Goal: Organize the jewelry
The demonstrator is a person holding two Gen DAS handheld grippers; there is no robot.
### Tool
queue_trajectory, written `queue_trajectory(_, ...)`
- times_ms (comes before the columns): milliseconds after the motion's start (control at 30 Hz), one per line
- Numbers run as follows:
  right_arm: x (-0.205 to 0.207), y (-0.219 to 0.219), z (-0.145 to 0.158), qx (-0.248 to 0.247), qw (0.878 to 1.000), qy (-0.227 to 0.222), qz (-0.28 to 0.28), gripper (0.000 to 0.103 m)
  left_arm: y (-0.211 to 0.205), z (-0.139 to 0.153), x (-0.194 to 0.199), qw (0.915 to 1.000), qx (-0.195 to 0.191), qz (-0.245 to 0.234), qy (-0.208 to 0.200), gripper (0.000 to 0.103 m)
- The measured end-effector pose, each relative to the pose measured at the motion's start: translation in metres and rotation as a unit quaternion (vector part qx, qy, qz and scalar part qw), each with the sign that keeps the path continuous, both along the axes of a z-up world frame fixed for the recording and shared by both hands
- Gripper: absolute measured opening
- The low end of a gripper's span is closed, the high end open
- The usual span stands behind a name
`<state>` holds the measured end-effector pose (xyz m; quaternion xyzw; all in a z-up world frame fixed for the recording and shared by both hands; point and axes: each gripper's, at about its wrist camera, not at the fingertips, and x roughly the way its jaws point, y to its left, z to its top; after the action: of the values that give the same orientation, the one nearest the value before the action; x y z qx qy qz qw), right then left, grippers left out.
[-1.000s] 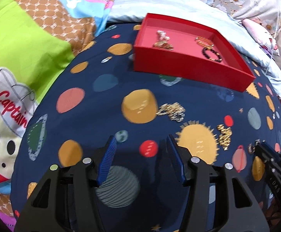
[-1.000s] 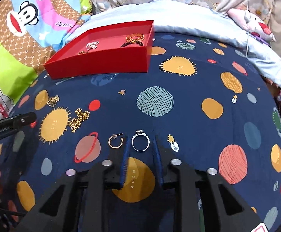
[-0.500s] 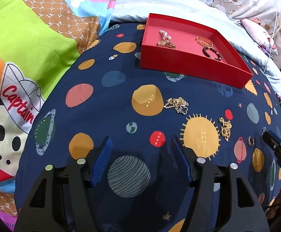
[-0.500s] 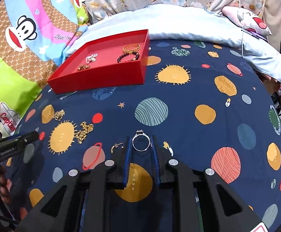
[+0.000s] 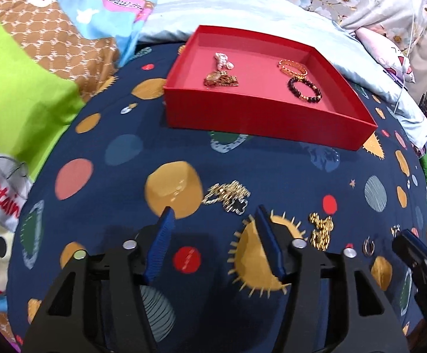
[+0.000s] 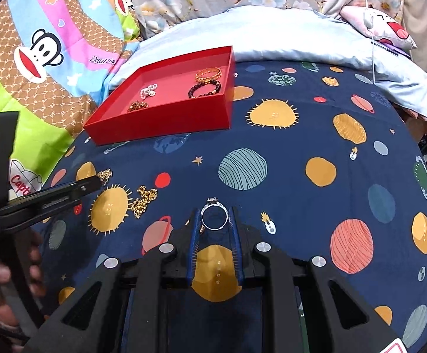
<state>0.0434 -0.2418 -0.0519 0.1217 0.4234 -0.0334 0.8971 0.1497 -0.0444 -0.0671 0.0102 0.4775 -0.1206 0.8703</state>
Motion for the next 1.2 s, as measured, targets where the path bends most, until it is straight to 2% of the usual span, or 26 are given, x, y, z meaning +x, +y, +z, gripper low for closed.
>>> queue_trajectory(200,0.002,-0.003,-0.003,0.002,1.000,0.003,-0.002,0.019,-0.005,-0.001,0.000,1.0000,0.001,-0.006,-0.004,0.052)
queue_trajectory(267,0.003,-0.004,-0.004,0.005,1.000,0.005,-0.002,0.019,-0.005,-0.005,0.003,1.0000,-0.002,-0.007,0.002,0.043)
queue_trajectory(400,0.004,-0.002,-0.004,0.005,1.000,0.005,0.001,0.019,-0.009,-0.008,0.006,1.0000,0.005,-0.004,-0.007,0.036)
queue_trajectory(500,0.007,0.000,-0.004,0.006,1.000,0.006,0.005,0.019,-0.013,-0.008,0.007,0.9999,0.006,-0.011,-0.010,0.015)
queue_trajectory(567,0.008,0.001,-0.005,0.007,1.000,0.006,0.007,0.019,-0.015,-0.007,0.007,0.9998,0.003,-0.019,-0.009,0.015)
queue_trajectory(633,0.010,0.003,-0.004,0.007,1.000,0.005,0.009,0.019,-0.016,-0.006,0.005,0.9996,0.002,-0.024,-0.014,0.010)
queue_trajectory(900,0.014,0.008,0.003,0.006,1.000,-0.005,0.016,0.019,-0.007,0.014,-0.001,0.9992,-0.014,-0.024,-0.028,0.010)
queue_trajectory(1200,0.017,0.014,0.019,0.005,0.999,-0.024,0.027,0.019,0.007,0.062,-0.004,0.9964,-0.029,-0.024,-0.076,0.010)
